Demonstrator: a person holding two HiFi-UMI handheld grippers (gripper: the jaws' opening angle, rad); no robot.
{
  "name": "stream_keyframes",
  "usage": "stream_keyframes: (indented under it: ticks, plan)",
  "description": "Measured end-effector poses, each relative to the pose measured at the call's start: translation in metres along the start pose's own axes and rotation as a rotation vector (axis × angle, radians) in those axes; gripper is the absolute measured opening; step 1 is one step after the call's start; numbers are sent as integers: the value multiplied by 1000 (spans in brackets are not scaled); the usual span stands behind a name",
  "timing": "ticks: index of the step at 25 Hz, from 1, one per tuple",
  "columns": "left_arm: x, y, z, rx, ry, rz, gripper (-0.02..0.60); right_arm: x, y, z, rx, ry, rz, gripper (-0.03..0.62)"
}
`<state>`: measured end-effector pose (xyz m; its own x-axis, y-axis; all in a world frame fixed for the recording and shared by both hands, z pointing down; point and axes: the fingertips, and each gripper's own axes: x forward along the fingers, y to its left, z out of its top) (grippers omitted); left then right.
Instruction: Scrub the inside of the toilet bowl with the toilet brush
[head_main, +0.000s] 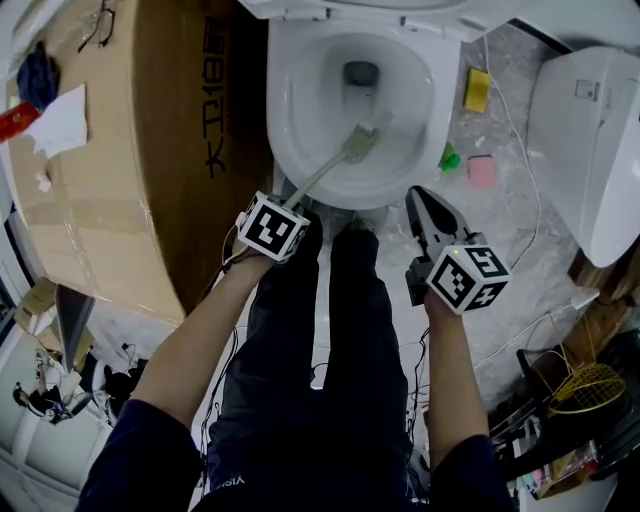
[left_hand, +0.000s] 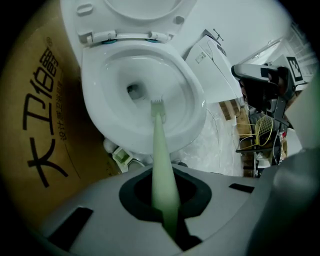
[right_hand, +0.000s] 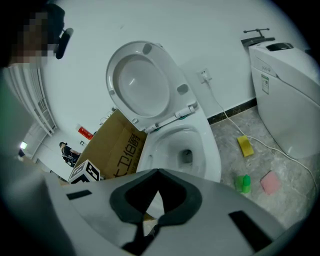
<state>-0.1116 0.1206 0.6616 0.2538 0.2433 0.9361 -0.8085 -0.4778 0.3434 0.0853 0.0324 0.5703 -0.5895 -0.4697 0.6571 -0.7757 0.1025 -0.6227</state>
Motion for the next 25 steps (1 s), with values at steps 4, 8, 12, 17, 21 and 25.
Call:
stream_keyframes:
  ticks: [4, 8, 12, 17, 21, 25]
  plan:
    - [-3, 9, -4, -20, 10, 11, 32, 7, 6, 3, -9, 12, 8, 5]
    - [-10, 18, -3, -67, 3, 19, 31, 15, 13, 9, -17, 17, 21, 5]
    - [-14, 31, -1, -106, -8, 33, 32, 19, 14, 18, -24, 22, 24, 5]
    - [-21, 49, 4, -125, 2, 69, 31, 25, 11, 27, -26, 27, 22, 5]
    - [-26, 64, 12, -163, -11, 88, 31, 30, 8, 30, -19, 31, 23, 5]
    - [-34, 82, 21, -189, -36, 109, 32, 35, 6, 33, -12, 32, 26, 5]
